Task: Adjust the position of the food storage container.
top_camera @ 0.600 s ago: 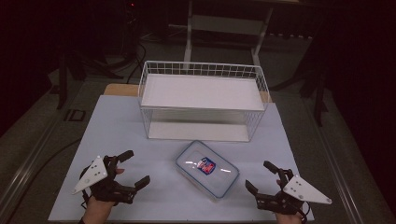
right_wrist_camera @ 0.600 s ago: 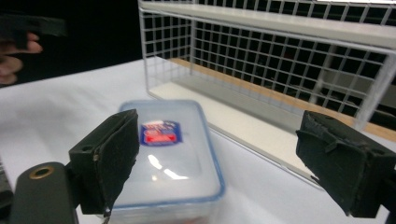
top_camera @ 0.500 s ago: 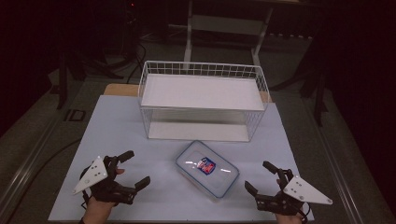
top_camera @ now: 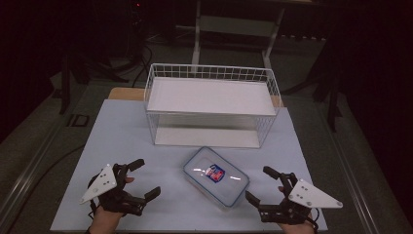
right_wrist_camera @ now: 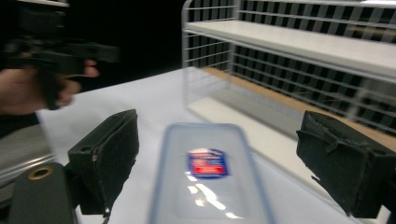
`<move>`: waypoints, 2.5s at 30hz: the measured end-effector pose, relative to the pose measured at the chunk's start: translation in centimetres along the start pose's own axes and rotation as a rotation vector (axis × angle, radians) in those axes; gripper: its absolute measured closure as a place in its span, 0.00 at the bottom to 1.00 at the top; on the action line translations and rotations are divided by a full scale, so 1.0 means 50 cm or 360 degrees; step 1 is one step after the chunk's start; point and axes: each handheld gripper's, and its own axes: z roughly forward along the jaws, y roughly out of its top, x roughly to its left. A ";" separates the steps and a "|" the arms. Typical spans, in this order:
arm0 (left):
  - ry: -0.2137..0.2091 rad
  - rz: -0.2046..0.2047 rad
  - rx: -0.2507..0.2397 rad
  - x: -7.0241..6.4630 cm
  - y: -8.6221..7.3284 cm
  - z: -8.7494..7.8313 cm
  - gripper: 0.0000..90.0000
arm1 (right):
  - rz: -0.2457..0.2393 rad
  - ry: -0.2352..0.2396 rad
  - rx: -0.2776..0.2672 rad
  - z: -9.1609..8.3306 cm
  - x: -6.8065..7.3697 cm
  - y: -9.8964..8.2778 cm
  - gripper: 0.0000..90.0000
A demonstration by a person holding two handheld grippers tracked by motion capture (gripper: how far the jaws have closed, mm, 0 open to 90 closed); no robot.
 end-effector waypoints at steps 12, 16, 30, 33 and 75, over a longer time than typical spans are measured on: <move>0.0020 -0.0005 0.0000 0.006 -0.002 0.002 0.00 | 0.0075 0.0215 0.0174 0.069 0.057 -0.040 0.40; 0.0019 0.0002 0.0007 0.005 -0.002 0.003 0.00 | 0.0056 0.0250 0.0298 0.089 0.068 -0.063 0.61; 0.0007 0.0003 0.0034 0.004 -0.007 0.006 0.00 | 0.0032 0.0316 0.0630 0.131 0.079 -0.126 1.00; 0.0006 0.0003 0.0033 0.003 -0.007 0.006 0.00 | 0.0013 0.0297 0.0660 0.130 0.075 -0.128 1.00; -0.0020 -0.0010 0.0065 -0.004 -0.014 0.013 0.00 | 0.0089 -0.0093 0.0711 0.114 -0.054 -0.139 1.00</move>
